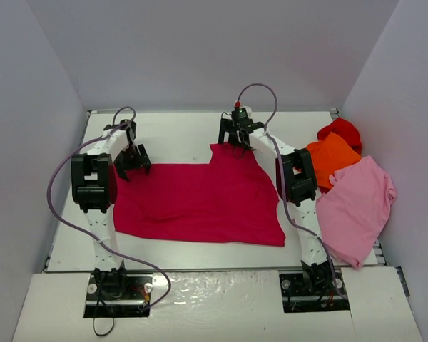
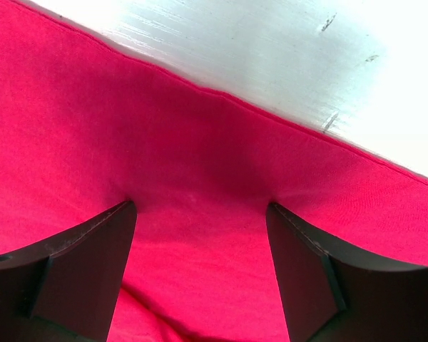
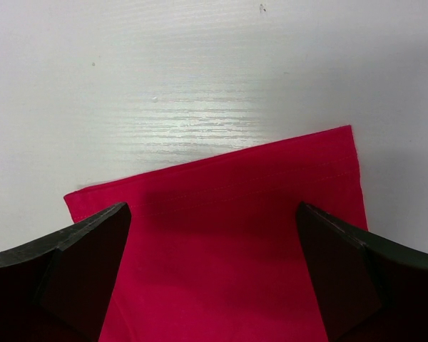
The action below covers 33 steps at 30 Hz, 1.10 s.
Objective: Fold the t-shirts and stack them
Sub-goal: Grap the side of the flattened tshirt furthest away from the robot with both arms
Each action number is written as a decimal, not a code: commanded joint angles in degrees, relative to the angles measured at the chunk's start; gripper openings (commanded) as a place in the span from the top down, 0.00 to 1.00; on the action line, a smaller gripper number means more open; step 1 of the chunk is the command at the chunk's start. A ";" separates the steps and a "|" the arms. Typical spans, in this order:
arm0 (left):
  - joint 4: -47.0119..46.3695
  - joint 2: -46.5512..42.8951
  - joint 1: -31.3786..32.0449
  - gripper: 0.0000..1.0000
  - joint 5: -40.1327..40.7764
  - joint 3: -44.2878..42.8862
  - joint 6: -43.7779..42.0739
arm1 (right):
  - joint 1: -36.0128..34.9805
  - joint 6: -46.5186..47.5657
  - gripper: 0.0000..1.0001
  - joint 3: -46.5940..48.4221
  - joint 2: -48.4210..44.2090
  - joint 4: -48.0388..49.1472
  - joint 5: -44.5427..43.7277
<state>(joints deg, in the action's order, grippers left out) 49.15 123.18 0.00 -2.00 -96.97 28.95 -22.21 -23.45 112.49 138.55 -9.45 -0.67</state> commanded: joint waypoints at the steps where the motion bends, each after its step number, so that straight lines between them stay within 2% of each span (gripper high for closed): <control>1: -0.22 1.95 -1.40 0.29 -2.65 -1.84 -0.21 | -1.34 0.20 0.00 -1.14 5.61 -11.83 -5.75; 5: -0.11 3.55 -1.49 0.31 -6.16 -2.17 -0.73 | -3.27 2.09 0.00 -1.83 5.06 -13.75 -12.48; 10: 0.51 3.99 -1.31 0.36 -7.48 -2.08 -0.83 | -5.04 3.06 0.00 -2.98 4.27 -14.19 -15.76; 17: 1.28 2.68 -0.91 0.40 -3.17 -1.38 -1.05 | -5.91 3.55 0.00 -5.31 3.78 -14.19 -15.80; 33: 1.84 -4.28 -0.33 0.39 9.40 -2.63 -0.74 | -6.18 2.98 0.00 -8.32 3.19 -12.16 -12.47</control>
<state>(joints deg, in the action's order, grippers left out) 50.97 123.86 -0.33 1.83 -98.74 28.14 -27.25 -22.39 109.24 138.19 -8.30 -15.08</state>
